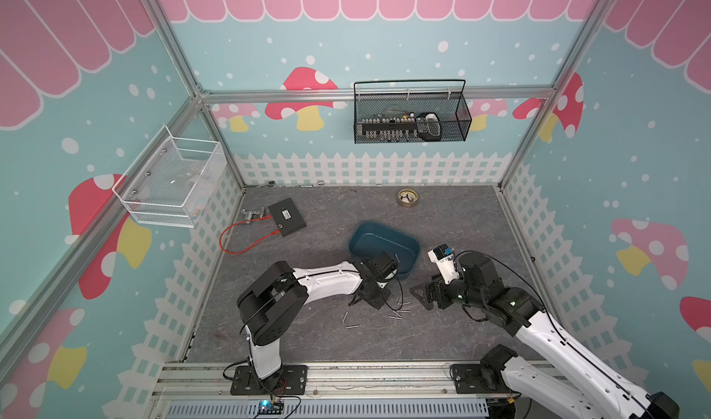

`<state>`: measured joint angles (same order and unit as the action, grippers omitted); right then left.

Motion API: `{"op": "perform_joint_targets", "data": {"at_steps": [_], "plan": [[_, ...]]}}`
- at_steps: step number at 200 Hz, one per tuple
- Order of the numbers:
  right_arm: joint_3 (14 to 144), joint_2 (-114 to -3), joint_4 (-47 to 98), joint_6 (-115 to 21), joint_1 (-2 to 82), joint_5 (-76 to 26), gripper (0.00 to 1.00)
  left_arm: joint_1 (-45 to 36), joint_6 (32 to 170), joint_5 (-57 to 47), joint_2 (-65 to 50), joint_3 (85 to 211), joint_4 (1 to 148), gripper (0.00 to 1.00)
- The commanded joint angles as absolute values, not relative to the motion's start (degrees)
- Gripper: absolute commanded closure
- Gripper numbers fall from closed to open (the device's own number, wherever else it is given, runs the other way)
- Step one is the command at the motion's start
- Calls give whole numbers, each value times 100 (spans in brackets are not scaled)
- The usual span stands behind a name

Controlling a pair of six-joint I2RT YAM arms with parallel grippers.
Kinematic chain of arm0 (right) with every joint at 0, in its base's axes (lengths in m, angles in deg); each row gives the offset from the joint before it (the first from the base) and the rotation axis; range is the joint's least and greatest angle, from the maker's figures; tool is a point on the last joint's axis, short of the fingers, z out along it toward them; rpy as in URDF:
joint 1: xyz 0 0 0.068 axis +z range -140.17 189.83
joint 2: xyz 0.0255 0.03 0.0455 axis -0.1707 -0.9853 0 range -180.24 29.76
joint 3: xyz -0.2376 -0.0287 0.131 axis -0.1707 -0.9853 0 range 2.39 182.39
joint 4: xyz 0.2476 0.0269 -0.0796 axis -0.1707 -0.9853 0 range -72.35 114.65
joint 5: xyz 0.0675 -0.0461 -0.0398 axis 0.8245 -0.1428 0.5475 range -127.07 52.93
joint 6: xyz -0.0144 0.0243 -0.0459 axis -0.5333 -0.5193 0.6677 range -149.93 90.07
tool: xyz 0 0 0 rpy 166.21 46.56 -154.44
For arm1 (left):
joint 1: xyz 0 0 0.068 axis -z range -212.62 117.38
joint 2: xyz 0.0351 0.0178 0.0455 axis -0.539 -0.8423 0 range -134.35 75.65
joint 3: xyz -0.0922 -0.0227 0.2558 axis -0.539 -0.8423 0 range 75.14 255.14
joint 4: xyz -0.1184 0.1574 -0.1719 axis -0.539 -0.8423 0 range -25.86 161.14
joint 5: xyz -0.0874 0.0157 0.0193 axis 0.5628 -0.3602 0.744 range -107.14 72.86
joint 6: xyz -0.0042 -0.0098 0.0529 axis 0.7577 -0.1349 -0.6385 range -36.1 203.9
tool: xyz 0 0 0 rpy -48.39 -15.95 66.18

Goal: Put the screws on the desktop into the storage box
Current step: Pick up the screw from the center of the board.

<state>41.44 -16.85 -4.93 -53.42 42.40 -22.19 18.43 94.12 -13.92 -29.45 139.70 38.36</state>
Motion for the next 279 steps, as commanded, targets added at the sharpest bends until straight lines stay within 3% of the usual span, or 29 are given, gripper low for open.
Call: {"op": "perform_joint_targets", "data": {"at_steps": [1,105,184,279], "plan": [[4085,-1620,-523,-5384,4216,-2264,3,1845,9386,-1136,-3060,13948,3698,79],[4080,-1621,-518,-5386,4212,-2272,3,1846,9463,-603,-2793,13887,3661,96],[4080,-1647,-523,-5399,4210,-2319,4,1734,9682,-69,-1934,13907,3657,98],[4078,-1570,-523,-5419,4215,-2385,4,958,9787,200,-1946,14597,4181,99]]}}
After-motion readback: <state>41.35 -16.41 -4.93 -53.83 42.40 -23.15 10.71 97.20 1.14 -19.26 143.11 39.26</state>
